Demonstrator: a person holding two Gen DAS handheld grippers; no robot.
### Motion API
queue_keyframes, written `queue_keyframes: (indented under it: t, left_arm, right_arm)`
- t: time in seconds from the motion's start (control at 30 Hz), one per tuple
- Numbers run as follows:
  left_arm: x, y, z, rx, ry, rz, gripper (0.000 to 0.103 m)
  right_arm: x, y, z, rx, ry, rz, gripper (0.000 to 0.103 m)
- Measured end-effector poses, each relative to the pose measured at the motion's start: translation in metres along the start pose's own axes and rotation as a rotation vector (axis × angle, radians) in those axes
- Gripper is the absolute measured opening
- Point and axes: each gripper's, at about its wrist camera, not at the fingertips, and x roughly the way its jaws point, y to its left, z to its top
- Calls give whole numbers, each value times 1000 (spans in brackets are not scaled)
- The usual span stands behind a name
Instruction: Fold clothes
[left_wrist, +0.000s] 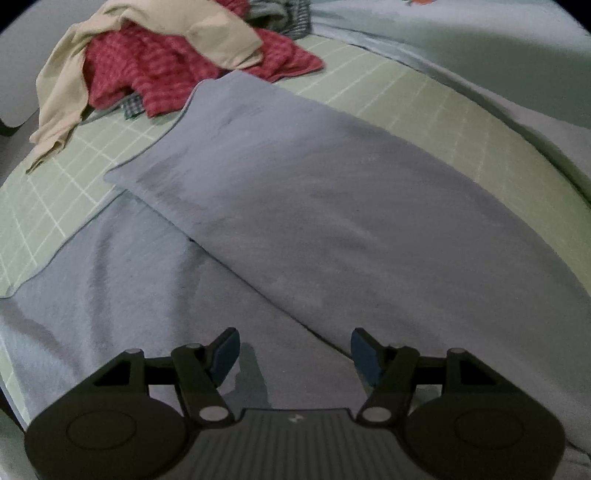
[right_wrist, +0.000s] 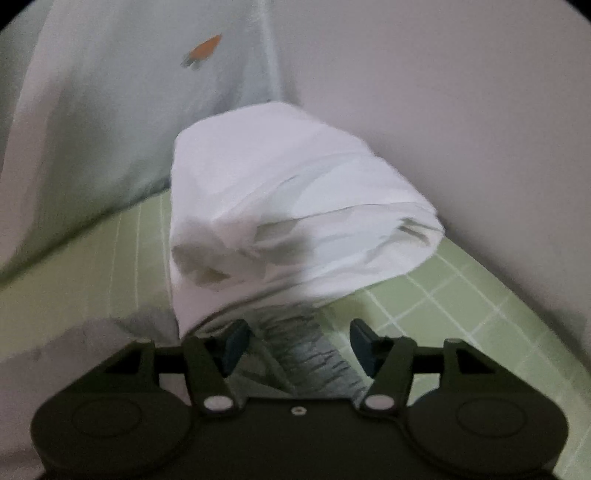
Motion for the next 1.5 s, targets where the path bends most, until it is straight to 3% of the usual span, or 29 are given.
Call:
queue_keyframes:
  t: [0.1, 0.17, 0.23, 0.4, 0.53, 0.57, 0.6, 0.63, 0.7, 0.77, 0.83, 0.9, 1.07, 1.3, 1.5]
  left_arm:
    - [12, 7, 4, -29, 30, 4, 69]
    - [10, 13, 5, -56, 24, -18, 72]
    - [6, 21, 4, -83, 20, -47, 72]
    - [-14, 65, -8, -204, -14, -118, 76]
    - [-27, 122, -21, -363, -40, -197, 79]
    - [-30, 137, -25, -396, -46, -202, 79]
    - [-34, 151, -29, -426, -53, -205, 79]
    - [-36, 163, -32, -430, -63, -191, 79]
    - [-40, 185, -38, -426, -71, -163, 76]
    - [-43, 204, -44, -411, -69, -135, 65]
    - [-42, 217, -48, -396, -49, -129, 44]
    - [-38, 229, -53, -399, -21, -142, 28]
    - [-30, 245, -65, -405, 9, -186, 27]
    - [-21, 250, -64, -351, 32, -217, 29]
    - [-18, 259, -67, -362, 45, -256, 30]
  right_arm:
    - [-3, -6, -2, 92, -4, -16, 61]
    - [6, 2, -7, 6, 62, -139, 60]
    - [6, 12, -14, -95, 88, -206, 57]
    - [-37, 18, -26, -20, 13, -135, 67]
    - [-79, 12, -45, 85, -39, -41, 67]
    - [-89, 10, -51, 111, -41, -10, 64]
    - [-97, 7, -58, 137, -37, 15, 54]
    - [-105, 4, -65, 161, -30, 36, 44]
    - [-121, -3, -80, 217, -18, 62, 34]
    - [-135, -13, -97, 289, 9, 79, 22]
    - [-148, -25, -113, 378, 29, 102, 16]
    - [-162, -38, -132, 486, 35, 129, 16]
    - [-196, -66, -174, 692, 29, 120, 18]
    - [-221, -80, -200, 686, 45, 9, 29]
    - [-229, -83, -215, 686, 49, -57, 32]
